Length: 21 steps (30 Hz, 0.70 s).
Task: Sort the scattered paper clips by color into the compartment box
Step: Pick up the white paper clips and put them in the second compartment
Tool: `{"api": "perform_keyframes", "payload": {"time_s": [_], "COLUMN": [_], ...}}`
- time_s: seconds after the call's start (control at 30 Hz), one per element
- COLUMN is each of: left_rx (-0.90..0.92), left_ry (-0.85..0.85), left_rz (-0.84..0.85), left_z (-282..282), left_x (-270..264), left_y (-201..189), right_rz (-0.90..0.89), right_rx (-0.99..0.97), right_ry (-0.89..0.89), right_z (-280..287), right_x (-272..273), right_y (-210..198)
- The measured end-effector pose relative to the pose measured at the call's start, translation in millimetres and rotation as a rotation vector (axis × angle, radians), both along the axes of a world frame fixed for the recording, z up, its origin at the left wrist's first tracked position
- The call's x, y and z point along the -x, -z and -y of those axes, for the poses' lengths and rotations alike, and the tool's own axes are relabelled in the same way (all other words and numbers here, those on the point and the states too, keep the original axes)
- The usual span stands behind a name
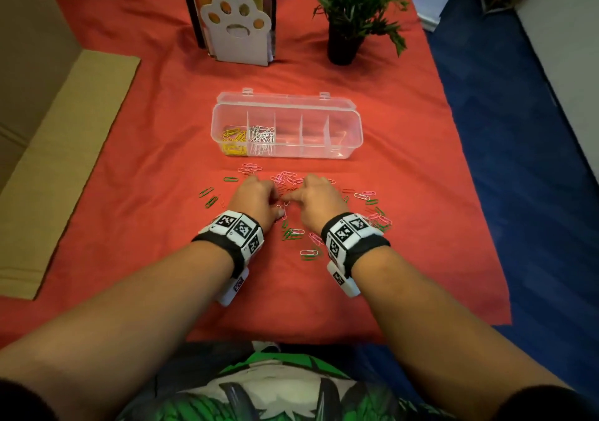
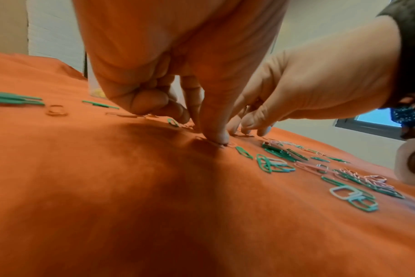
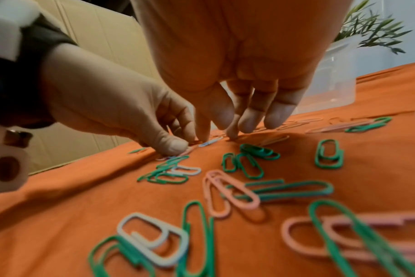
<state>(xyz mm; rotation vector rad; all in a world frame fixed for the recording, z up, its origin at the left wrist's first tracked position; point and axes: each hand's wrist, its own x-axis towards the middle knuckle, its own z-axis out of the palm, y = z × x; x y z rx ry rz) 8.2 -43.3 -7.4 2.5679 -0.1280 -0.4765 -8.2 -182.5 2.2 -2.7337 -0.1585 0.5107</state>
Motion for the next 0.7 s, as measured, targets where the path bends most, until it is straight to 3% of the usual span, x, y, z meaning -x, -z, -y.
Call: {"api": "perform_keyframes", "payload": {"time_s": [0.23, 0.5, 0.7], "left_rx": [-0.002, -0.174, -0.163], "left_ry": [-0.045, 0.042, 0.082], "left_rz": [0.030, 0.047, -0.026], "left_z": [-23.0, -12.2, -10.9], "left_x": [9.0, 11.1, 7.9], "left_y": [0.3, -2.8, -4.0], "right_rz": [0.036, 0.275, 0.258], "right_rx": [0.047, 0.362, 0.328], "right_ry": [0.010, -0.202, -0.173], "right_z": [8.7, -15.0, -18.0], "right_x": [-2.6, 4.5, 4.1], "right_y": [3.4, -3.4, -3.0]}}
